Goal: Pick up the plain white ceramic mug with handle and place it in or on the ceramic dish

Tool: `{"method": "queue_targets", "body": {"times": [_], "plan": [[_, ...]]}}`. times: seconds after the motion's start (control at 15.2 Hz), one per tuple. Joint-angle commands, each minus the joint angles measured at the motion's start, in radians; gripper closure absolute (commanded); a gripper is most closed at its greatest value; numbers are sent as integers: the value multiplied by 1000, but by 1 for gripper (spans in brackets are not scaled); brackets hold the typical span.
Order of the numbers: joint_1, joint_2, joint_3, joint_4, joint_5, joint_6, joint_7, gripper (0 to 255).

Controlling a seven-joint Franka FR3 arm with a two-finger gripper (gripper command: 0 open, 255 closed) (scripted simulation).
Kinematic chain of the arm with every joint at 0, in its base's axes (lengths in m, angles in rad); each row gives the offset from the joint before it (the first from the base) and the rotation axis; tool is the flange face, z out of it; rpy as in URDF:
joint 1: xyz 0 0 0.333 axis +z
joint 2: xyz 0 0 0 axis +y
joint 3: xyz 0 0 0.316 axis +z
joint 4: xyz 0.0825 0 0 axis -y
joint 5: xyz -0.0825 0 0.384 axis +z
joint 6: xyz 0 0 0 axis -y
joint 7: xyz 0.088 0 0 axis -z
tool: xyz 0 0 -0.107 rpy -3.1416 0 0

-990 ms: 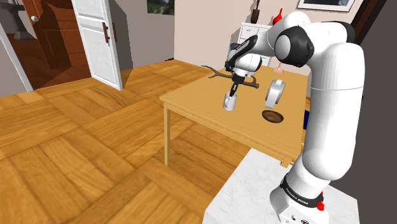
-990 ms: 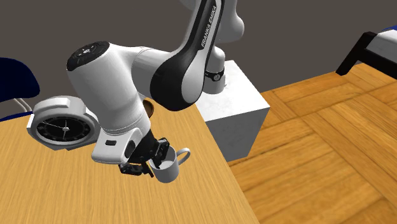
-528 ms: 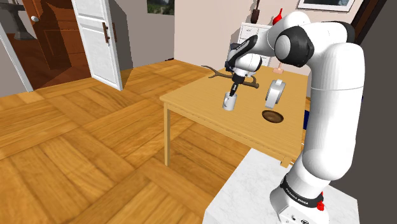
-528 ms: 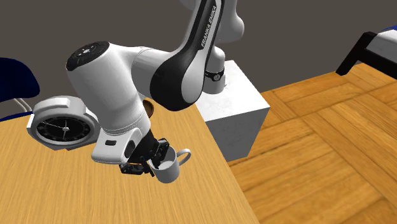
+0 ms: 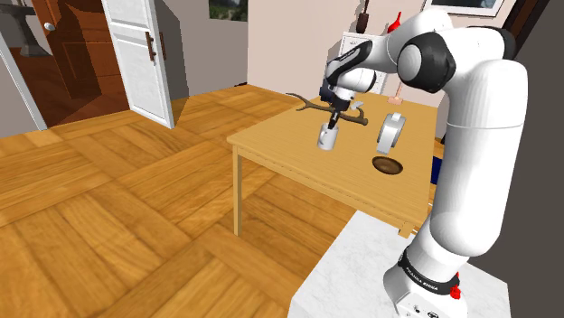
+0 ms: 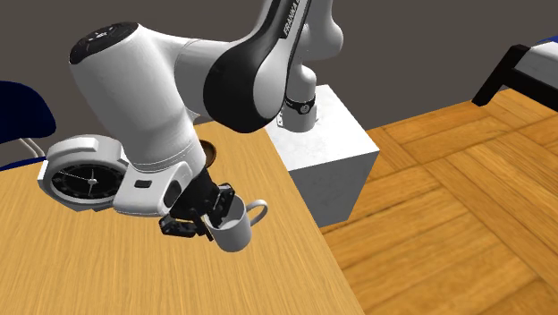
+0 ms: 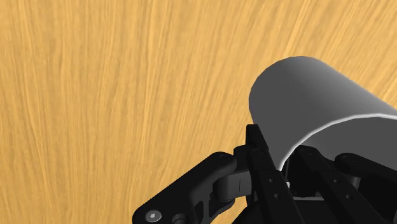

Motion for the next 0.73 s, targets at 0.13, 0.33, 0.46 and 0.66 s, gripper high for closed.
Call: {"method": "queue_targets", "body": {"times": [0.13,0.33,0.46,0.66], "plan": [[6,-23,-8,25,-23,-41,21,255],[9,-38,-14,46,-38,-74,35,255],[11,-48,-17,62,-48,-96,44,255],[12,-60,-21,88,-60,-130,56,255]]}}
